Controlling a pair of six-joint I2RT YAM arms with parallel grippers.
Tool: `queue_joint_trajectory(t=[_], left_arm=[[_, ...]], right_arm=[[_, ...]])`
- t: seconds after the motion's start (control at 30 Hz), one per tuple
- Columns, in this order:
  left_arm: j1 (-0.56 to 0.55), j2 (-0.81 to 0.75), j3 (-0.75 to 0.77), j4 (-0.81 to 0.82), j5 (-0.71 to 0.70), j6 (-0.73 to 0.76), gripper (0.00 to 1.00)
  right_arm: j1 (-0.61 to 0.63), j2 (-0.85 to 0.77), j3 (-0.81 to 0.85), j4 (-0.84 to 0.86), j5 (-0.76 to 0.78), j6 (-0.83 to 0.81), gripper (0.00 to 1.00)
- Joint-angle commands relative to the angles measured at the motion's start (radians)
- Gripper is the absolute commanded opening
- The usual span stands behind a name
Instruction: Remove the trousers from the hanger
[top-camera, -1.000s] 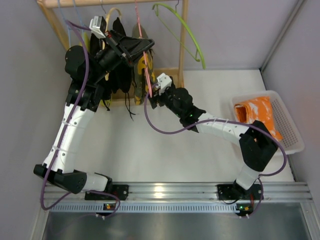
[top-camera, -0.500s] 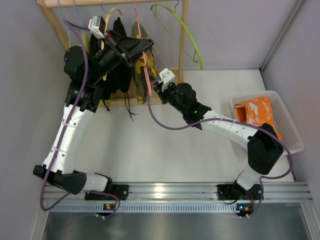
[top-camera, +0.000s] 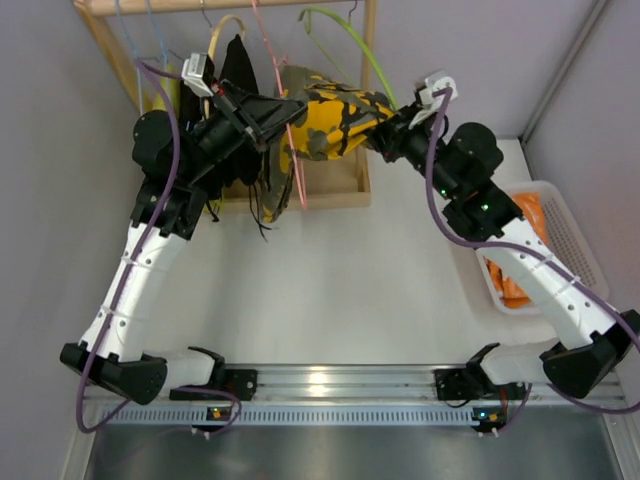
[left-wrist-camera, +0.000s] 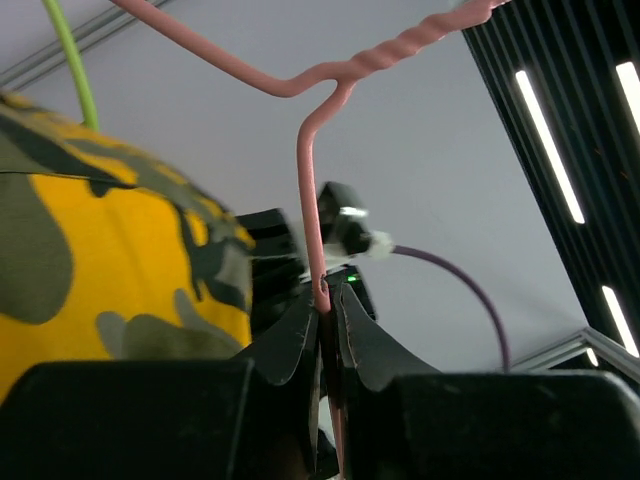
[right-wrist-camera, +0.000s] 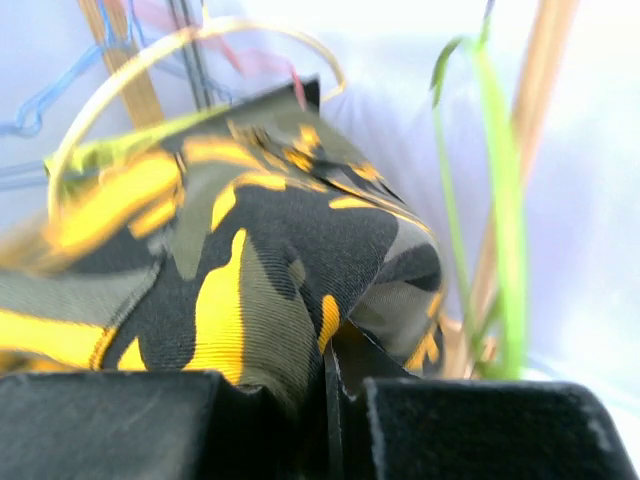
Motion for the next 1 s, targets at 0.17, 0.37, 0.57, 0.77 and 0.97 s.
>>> queue_joint_trajectory(t=[0.17, 0.37, 0.57, 0.77, 0.97], left_arm=[[-0.002, -0.041, -0.132, 0.12, -0.006, 0.064, 0.0], [-0.007, -0.067, -0.291, 0.12, 0.021, 0.093, 0.0], [-0.011, -0.097, -0.428, 0.12, 0.032, 0.113, 0.0], [-0.013, -0.121, -0.509, 0.118, 0.026, 0.136, 0.0], [-0.013, -0.129, -0.563, 0.094, 0.012, 0.157, 0.0]], right_arm=[[-0.054, -0.092, 0.131, -0.001, -0.064, 0.061, 0.0], [-0.066, -0.088, 0.201, -0.004, -0.066, 0.094, 0.0], [-0.066, -0.073, 0.296, 0.0, -0.103, 0.135, 0.0], [-0.068, -0.068, 0.372, 0.031, -0.135, 0.166, 0.0], [-0.068, -0.063, 0.45, 0.055, -0.147, 0.196, 0.0]])
